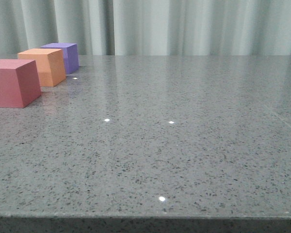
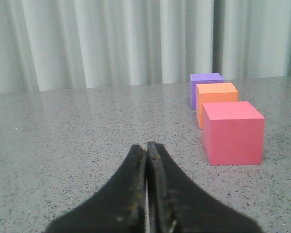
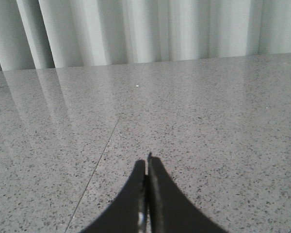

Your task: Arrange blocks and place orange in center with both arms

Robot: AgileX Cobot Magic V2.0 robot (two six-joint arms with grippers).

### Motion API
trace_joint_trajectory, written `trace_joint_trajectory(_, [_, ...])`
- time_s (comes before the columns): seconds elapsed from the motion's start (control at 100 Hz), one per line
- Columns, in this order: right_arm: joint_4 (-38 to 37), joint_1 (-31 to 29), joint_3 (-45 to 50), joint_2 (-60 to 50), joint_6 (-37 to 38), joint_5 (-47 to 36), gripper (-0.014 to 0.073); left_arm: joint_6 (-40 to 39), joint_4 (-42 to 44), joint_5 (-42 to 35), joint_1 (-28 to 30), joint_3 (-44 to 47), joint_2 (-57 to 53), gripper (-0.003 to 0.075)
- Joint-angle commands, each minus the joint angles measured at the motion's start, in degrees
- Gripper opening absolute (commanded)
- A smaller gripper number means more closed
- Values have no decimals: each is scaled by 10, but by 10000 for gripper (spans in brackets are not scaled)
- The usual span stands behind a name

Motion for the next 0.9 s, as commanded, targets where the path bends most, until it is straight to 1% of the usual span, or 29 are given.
trace_joint_trajectory(0.0, [1,-3,-10,-11,-10,-53,-69,-1,-5,-45,1,24,-21,-20])
trace_joint_trajectory(0.89, [1,-3,-10,-11,-10,-45,-69,-1,-5,-45,1,24,-21,-20])
